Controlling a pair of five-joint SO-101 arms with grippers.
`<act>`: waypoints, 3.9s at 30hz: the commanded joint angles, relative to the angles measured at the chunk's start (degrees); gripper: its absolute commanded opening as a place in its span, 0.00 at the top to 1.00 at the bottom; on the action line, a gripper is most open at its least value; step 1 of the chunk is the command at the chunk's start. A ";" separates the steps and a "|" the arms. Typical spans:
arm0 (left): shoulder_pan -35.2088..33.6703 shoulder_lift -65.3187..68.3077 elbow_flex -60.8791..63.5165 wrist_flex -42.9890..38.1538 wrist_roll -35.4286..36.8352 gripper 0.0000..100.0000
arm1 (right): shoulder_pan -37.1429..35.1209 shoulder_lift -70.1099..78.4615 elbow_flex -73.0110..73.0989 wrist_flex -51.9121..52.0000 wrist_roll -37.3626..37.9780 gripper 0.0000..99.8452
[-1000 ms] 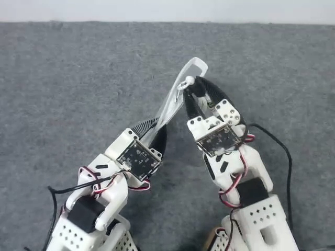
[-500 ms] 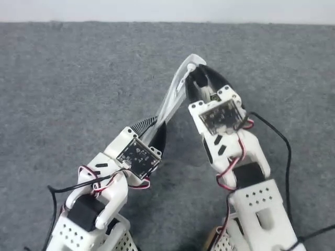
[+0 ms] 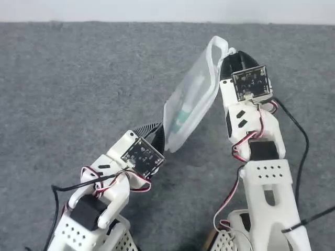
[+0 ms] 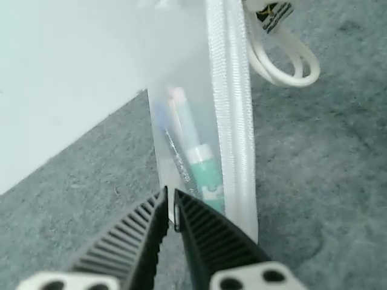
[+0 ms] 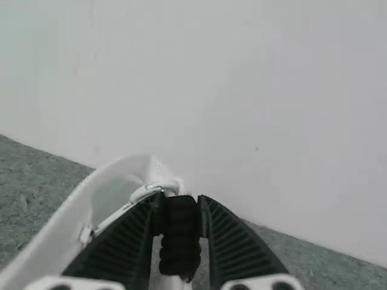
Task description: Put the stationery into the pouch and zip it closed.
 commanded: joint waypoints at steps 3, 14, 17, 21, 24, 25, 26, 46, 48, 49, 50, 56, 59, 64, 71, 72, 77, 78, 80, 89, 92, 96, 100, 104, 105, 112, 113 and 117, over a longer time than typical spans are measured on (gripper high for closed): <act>-0.26 -1.14 -1.71 -0.44 1.93 0.99 | -5.23 -3.30 -2.46 6.99 2.29 0.99; -3.16 -16.88 -2.24 4.13 16.00 0.77 | -17.54 -13.85 -2.46 20.35 10.37 0.99; -2.99 -17.93 -2.51 4.66 16.53 0.76 | -19.91 -14.73 -2.46 22.29 11.69 0.99; -2.99 -17.32 -2.24 2.99 16.79 0.76 | -21.76 -14.99 -2.46 23.43 12.40 0.99; -2.99 -17.05 -1.80 0.70 17.49 0.76 | -21.93 -14.99 -2.46 23.43 12.40 0.99; -3.08 -17.05 -1.27 -0.44 18.55 0.76 | -21.93 -14.99 -2.46 23.43 12.40 0.99; -3.34 -17.05 -0.57 -1.76 19.34 0.76 | -22.02 -14.99 -2.46 23.43 12.40 0.99; -6.33 -16.97 8.22 -15.91 20.04 0.79 | -25.10 -22.29 -2.46 33.54 12.48 0.99; -7.21 -16.97 8.75 -17.05 20.04 0.80 | -26.59 -24.84 -2.46 35.82 13.10 0.99; -7.21 -16.97 8.75 -17.14 20.04 0.80 | -27.56 -25.89 -2.20 36.97 14.68 0.99; -7.21 -16.97 8.84 -17.14 20.04 0.80 | -28.70 -26.59 -2.20 38.29 15.91 0.99; -7.21 -16.97 8.92 -17.14 19.69 0.80 | -31.25 -28.70 -2.20 40.92 17.32 0.99; -7.12 -16.97 8.92 -17.14 19.16 0.86 | -31.34 -28.70 -2.20 41.01 17.32 0.99; -4.75 -16.97 10.42 -17.32 13.89 0.91 | -31.34 -28.88 -2.20 41.01 17.23 0.99; -0.97 -17.14 12.09 -17.41 10.37 0.90 | -31.52 -31.69 -2.11 42.68 17.14 0.99; -0.97 -17.14 12.09 -17.41 10.37 0.89 | -31.52 -32.22 -2.11 43.12 17.14 0.99; -1.14 -17.14 12.00 -17.49 12.40 0.88 | -32.92 -33.63 -2.11 44.44 17.32 0.99; -1.76 -17.14 12.00 -17.93 12.75 0.88 | -34.07 -33.63 -2.11 45.14 17.49 0.99; -3.25 -16.97 12.18 -19.69 12.84 0.88 | -35.82 -33.71 -2.20 46.11 17.67 0.99; -3.96 -17.23 12.18 -20.22 12.84 0.92 | -36.88 -33.63 -2.20 46.29 17.67 0.99; -3.87 -17.23 12.00 -20.22 12.48 0.99 | -36.53 -33.63 -2.20 46.02 17.67 0.99; -4.22 -17.32 11.91 -19.78 12.40 0.99 | -35.12 -33.63 -2.20 44.53 16.70 0.99; -4.31 -17.32 9.19 -14.24 11.16 0.99 | -32.75 -33.63 -2.20 40.92 10.20 0.99; -3.96 -17.32 4.44 -5.63 7.38 0.99 | -32.13 -33.63 -2.20 37.76 6.51 0.99; -4.04 -17.32 3.74 -4.40 6.95 0.99 | -32.13 -33.63 -2.20 36.88 5.80 0.99; -3.87 -17.32 3.38 -3.16 3.43 0.99 | -32.04 -33.10 -2.20 28.35 3.78 0.99; -3.87 -17.32 3.38 -2.90 3.43 0.99 | -31.96 -33.01 -2.20 27.12 3.78 0.99; -3.87 -17.32 3.30 -1.49 3.16 0.99 | -31.52 -33.01 -2.20 24.66 3.96 0.99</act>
